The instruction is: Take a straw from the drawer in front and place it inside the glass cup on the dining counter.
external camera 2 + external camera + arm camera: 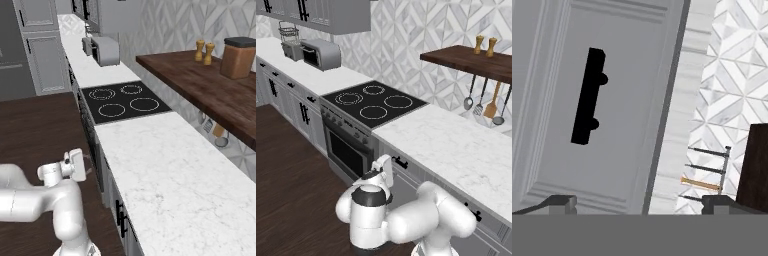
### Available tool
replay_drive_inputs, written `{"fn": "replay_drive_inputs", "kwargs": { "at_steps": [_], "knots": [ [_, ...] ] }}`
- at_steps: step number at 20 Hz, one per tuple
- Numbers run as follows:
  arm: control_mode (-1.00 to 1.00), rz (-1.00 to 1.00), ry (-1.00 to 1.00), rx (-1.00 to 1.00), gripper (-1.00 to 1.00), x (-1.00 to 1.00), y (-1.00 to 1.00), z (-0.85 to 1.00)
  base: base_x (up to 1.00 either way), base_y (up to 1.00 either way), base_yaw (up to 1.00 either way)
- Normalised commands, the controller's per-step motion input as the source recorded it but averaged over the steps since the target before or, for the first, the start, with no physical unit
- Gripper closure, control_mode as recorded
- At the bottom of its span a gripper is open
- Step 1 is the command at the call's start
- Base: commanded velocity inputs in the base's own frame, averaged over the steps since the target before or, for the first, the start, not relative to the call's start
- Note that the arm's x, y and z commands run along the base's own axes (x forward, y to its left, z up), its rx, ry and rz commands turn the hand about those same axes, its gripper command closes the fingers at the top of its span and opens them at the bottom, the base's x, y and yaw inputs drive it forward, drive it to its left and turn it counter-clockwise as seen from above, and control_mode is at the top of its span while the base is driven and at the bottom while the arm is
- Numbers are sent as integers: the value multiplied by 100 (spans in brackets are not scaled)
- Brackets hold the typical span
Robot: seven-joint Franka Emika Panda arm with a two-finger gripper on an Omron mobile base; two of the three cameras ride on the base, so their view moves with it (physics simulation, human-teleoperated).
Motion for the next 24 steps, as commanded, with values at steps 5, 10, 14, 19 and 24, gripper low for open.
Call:
{"fn": "replay_drive_inputs", "kwargs": {
  "at_steps": [5, 10, 14, 19, 24],
  "knots": [
    [-100, 0, 0, 0, -100, 30, 0, -35, 0, 0, 0],
    [-100, 0, -8, 1, -100, 2, -10, -16, 0, 0, 0],
    [-100, 0, -9, 4, -100, 5, -35, -6, 0, 0, 0],
    [-100, 0, -8, 6, -100, 19, -39, -3, 0, 0, 0],
    [-100, 0, -3, 8, -100, 31, -10, -8, 0, 0, 0]
  ]
}}
